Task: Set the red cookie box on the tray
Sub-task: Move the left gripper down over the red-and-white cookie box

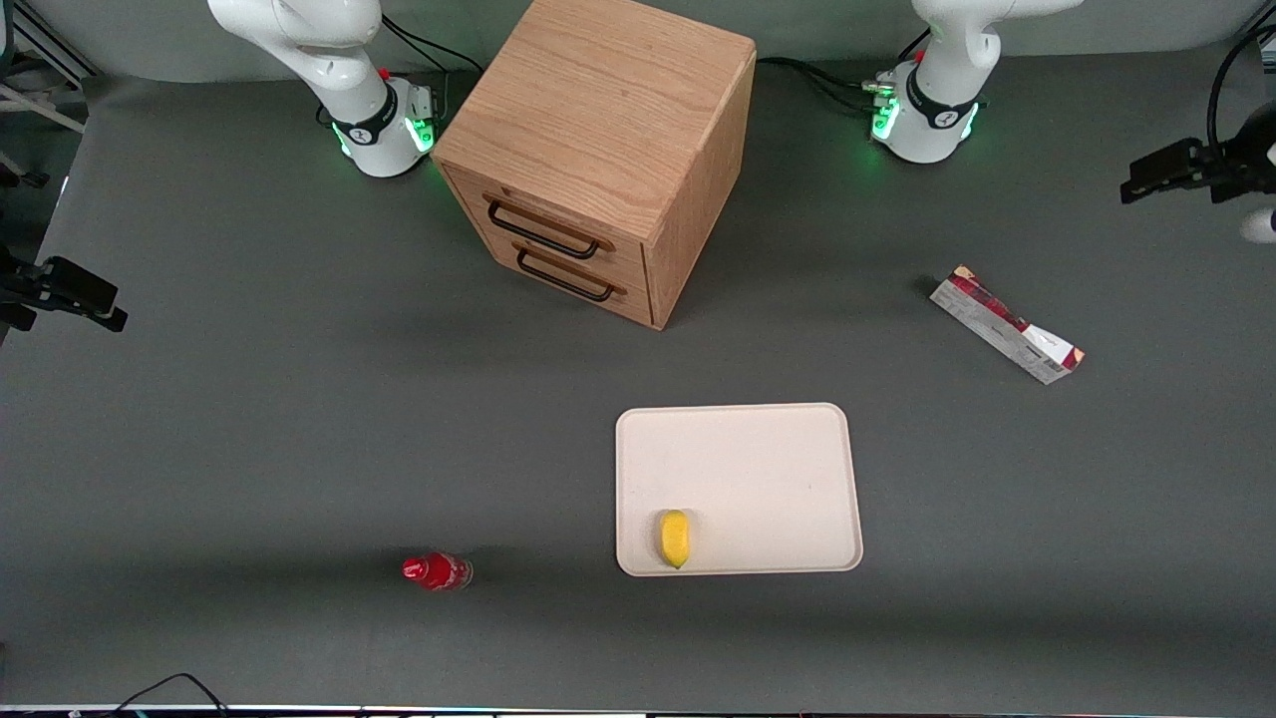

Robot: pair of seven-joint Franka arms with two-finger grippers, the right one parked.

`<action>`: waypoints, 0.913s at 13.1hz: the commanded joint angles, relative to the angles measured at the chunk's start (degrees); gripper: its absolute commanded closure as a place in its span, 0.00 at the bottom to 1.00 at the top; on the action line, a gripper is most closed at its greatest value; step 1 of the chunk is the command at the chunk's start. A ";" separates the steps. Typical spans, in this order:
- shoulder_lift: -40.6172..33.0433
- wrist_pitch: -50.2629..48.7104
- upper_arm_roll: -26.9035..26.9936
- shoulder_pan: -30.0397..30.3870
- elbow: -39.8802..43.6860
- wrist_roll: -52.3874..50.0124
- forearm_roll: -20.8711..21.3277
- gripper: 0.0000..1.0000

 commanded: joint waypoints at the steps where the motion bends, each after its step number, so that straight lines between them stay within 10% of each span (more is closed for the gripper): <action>1: 1.80 0.43 0.09 -0.31 3.19 1.08 1.43 0.00; 12: 0.32 4.55 4.74 0.22 -11.97 -0.15 6.10 0.00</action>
